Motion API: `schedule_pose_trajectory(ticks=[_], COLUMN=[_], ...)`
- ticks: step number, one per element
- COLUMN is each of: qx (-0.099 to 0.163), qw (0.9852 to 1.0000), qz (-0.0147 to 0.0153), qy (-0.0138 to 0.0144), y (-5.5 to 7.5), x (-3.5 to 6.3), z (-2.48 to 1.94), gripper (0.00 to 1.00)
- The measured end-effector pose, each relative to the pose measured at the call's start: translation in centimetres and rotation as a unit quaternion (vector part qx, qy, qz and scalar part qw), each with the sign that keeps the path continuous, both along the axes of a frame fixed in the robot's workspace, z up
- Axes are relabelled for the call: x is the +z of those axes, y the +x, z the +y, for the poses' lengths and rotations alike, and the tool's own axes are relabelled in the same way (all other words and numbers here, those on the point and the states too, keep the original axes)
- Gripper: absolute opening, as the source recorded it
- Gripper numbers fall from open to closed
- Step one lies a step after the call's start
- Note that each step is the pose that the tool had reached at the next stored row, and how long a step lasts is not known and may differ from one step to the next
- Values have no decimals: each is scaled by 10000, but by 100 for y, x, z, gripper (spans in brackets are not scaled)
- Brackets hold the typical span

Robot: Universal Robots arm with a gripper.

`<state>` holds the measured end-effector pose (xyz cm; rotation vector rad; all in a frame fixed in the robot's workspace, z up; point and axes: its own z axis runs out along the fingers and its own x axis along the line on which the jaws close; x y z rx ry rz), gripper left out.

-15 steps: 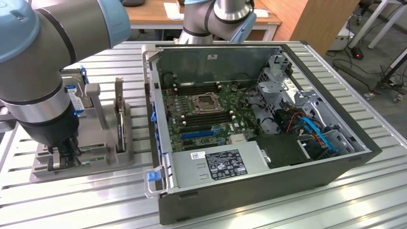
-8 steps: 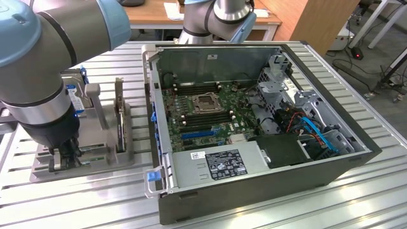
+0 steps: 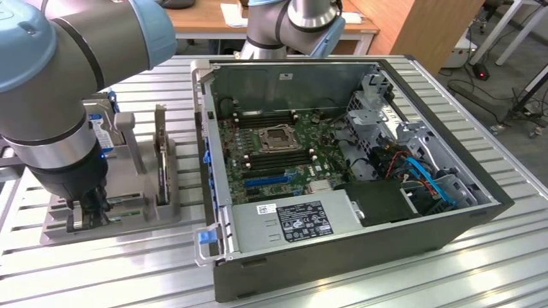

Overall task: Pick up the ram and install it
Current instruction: 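Pick up the ram and move it above insertion slot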

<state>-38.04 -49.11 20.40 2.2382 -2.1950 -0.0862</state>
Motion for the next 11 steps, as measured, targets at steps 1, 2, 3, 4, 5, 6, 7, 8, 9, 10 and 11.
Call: schedule_pose_trajectory(ticks=[1,2,3,4,5,6,7,8,9,10,11], qx=[-1,0,1,0,1,1,0,1,0,0,0], qw=[10000,10000,10000,10000,10000,10000,10000,10000,10000,10000,10000], qz=[-2,-1,0,-1,-1,0,0,0,0,0,-1], qy=[1,1,0,0,0,0,0,0,0,1,1], y=[3,11,18,28,38,49,59,67,73,79,82], x=[-2,-2,-1,-2,-2,-3,-3,-3,-4,-4,-5], z=[1,0,0,0,0,0,0,0,0,0,0], gripper=[30,30,30,30,30,30,30,30,30,30,30])
